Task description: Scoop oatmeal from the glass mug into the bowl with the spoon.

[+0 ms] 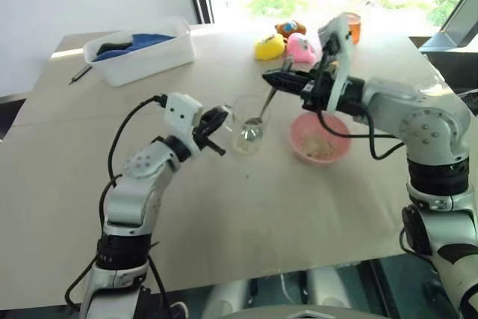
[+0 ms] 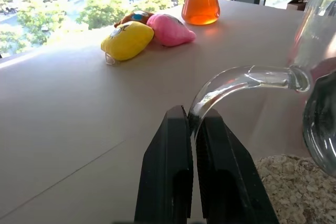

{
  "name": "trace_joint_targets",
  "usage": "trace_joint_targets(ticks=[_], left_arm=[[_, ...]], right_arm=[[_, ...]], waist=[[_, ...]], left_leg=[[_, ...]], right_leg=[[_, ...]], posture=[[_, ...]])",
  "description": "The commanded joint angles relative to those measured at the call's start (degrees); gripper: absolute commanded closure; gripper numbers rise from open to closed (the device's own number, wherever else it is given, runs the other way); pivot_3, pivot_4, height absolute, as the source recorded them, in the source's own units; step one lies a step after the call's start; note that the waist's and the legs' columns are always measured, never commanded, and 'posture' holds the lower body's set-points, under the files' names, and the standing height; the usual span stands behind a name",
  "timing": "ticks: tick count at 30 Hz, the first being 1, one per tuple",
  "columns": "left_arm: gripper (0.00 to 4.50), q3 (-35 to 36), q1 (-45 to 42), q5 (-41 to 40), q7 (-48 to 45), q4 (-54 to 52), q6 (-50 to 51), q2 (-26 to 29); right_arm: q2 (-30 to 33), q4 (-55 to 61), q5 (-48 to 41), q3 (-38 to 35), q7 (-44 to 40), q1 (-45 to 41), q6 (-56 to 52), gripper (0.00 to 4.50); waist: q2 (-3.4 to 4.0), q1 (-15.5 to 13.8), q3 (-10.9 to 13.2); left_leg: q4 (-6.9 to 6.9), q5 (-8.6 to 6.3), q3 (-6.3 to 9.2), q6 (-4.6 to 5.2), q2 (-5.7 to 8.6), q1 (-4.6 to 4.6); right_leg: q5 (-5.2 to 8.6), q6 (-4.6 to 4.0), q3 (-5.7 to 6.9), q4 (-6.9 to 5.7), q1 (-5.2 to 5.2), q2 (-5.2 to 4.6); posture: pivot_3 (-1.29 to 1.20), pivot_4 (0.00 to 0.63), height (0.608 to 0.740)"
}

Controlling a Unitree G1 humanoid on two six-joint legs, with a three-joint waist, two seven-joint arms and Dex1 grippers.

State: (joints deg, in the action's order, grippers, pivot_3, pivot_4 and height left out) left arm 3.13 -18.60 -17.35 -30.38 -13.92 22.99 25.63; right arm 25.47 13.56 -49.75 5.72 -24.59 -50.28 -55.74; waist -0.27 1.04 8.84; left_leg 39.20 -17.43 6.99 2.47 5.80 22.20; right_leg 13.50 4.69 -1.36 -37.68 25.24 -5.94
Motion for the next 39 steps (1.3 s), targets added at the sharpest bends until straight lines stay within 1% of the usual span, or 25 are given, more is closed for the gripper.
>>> trace_joint_targets(ticks=[1, 5, 7, 11, 14, 18, 20, 22, 26, 28, 30, 34, 36, 39], left_arm=[[4.45, 0.5, -2.2, 0.9, -1.0, -0.3, -3.0, 1.2], [4.45, -0.3, -3.0, 1.8, -1.7, 0.9, -4.3, 1.4], [4.45, -0.3, -3.1, 1.8, -1.9, 1.2, -4.6, 1.3], [4.45, -0.3, -3.6, 2.2, -2.0, 1.9, -5.2, 1.2], [4.45, -0.3, -3.8, 2.3, -2.0, 2.3, -5.5, 1.0], [4.45, -0.2, -3.9, 2.4, -1.9, 3.1, -6.1, 0.5], [4.45, -0.5, -3.8, 2.8, -2.0, 3.4, -6.5, 0.3], [4.45, -0.5, -3.8, 2.8, -1.9, 3.4, -6.7, 0.0], [4.45, -0.6, -4.3, 2.9, -1.8, 3.7, -6.9, -0.4], [4.45, -0.6, -4.5, 2.9, -1.8, 3.7, -7.0, -0.5], [4.45, -0.6, -4.7, 3.0, -1.8, 3.8, -7.0, -0.6], [4.45, -0.6, -4.8, 3.3, -1.8, 4.0, -7.1, -0.8], [4.45, -0.7, -4.8, 3.3, -1.8, 3.9, -7.2, -0.9], [4.45, -0.9, -4.8, 3.6, -1.8, 4.1, -7.3, -1.1]], right_arm=[[1.0, 4.0, 4.9, 2.5, -1.9, 0.0, 2.2, 4.50], [1.9, 6.0, 9.6, 5.7, -4.6, 0.9, 4.2, 4.50], [1.5, 6.6, 10.5, 6.4, -4.9, 1.4, 4.1, 4.50], [-1.9, 7.0, 6.4, 3.1, -2.3, 2.6, -0.9, 4.50], [-3.3, 6.4, 5.3, 1.1, -1.3, 3.3, -3.1, 4.50], [-6.4, 3.6, 1.9, -4.3, 2.0, 3.8, -8.1, 4.50], [-8.4, 1.4, 0.4, -7.7, 5.3, 3.0, -11.4, 4.50], [-9.2, 0.3, 0.6, -9.1, 7.1, 2.6, -12.9, 4.50], [-6.0, 3.1, 8.0, -1.5, 4.2, 4.5, -6.9, 4.50], [-5.6, 3.8, 9.4, 0.2, 3.2, 4.8, -5.1, 4.50], [-6.8, 4.1, 8.4, 0.0, 3.4, 5.1, -6.2, 4.50], [-9.9, 4.2, 4.9, -2.8, 5.9, 5.5, -11.7, 4.50], [-12.4, 4.0, 2.7, -5.9, 9.0, 5.5, -16.4, 4.50], [-15.5, 1.4, 1.7, -11.6, 13.5, 3.3, -21.8, 4.50]], waist=[[0.00, 0.0, 0.0], [0.00, 0.0, 0.0], [-0.01, 0.0, 0.0], [-0.01, 0.0, 0.0], [-0.01, 0.0, 0.0], [-0.01, -0.1, 0.0], [-0.01, -0.1, 0.0], [-0.01, 0.0, 0.0], [-0.01, 0.3, 0.0], [-0.01, 0.7, 0.0], [-0.01, 0.9, 0.0], [-0.01, 1.2, 0.0], [-0.01, 1.3, 0.0], [-0.01, 1.3, 0.0]], left_leg=[[0.01, 0.00, 0.00, 0.00, 0.00, 0.01], [0.02, 0.00, 0.01, 0.00, 0.01, 0.02], [0.02, 0.00, 0.01, 0.00, 0.02, 0.02], [0.02, 0.00, 0.02, 0.00, 0.00, 0.01], [0.03, 0.00, 0.02, 0.00, 0.02, 0.02], [0.04, 0.00, 0.03, 0.00, 0.02, 0.02], [0.05, 0.00, 0.03, 0.00, 0.02, 0.01], [0.04, 0.00, 0.03, 0.00, 0.02, 0.01], [0.04, 0.00, 0.00, 0.00, 0.03, 0.01], [0.04, 0.00, -0.01, 0.00, 0.03, 0.01], [0.05, 0.00, -0.01, 0.00, 0.03, 0.01], [0.07, 0.01, 0.00, 0.00, 0.03, 0.01], [0.08, 0.01, 0.00, 0.00, 0.02, 0.01], [0.08, 0.01, 0.00, -0.01, 0.02, 0.00]], right_leg=[[0.00, 0.00, 0.00, 0.00, 0.00, 0.00], [0.00, 0.00, 0.00, 0.02, 0.00, -0.02], [0.00, 0.00, 0.01, 0.02, 0.00, -0.01], [0.00, 0.00, 0.01, 0.00, 0.00, -0.01], [0.00, 0.00, 0.01, 0.00, 0.00, -0.02], [0.00, 0.00, 0.03, -0.01, -0.01, -0.02], [0.00, 0.00, 0.02, -0.03, -0.01, -0.01], [0.00, 0.00, 0.02, -0.05, 0.00, -0.01], [0.00, 0.00, 0.02, -0.06, 0.02, -0.02], [0.00, 0.00, 0.02, -0.07, 0.03, -0.02], [0.00, 0.00, 0.02, -0.08, 0.03, -0.03], [0.00, 0.00, 0.02, -0.11, 0.03, -0.02], [0.00, 0.00, 0.02, -0.11, 0.03, -0.02], [0.00, 0.00, 0.01, -0.15, 0.03, -0.02]], posture=[[0.00, 0.150, 0.740], [0.00, 0.150, 0.740], [0.00, 0.150, 0.740], [0.00, 0.150, 0.740], [0.00, 0.150, 0.740], [0.00, 0.150, 0.740], [0.00, 0.150, 0.740], [0.00, 0.150, 0.740], [0.00, 0.150, 0.740], [0.00, 0.150, 0.740], [0.00, 0.150, 0.740], [0.00, 0.150, 0.740], [0.00, 0.150, 0.740], [0.00, 0.150, 0.740]])
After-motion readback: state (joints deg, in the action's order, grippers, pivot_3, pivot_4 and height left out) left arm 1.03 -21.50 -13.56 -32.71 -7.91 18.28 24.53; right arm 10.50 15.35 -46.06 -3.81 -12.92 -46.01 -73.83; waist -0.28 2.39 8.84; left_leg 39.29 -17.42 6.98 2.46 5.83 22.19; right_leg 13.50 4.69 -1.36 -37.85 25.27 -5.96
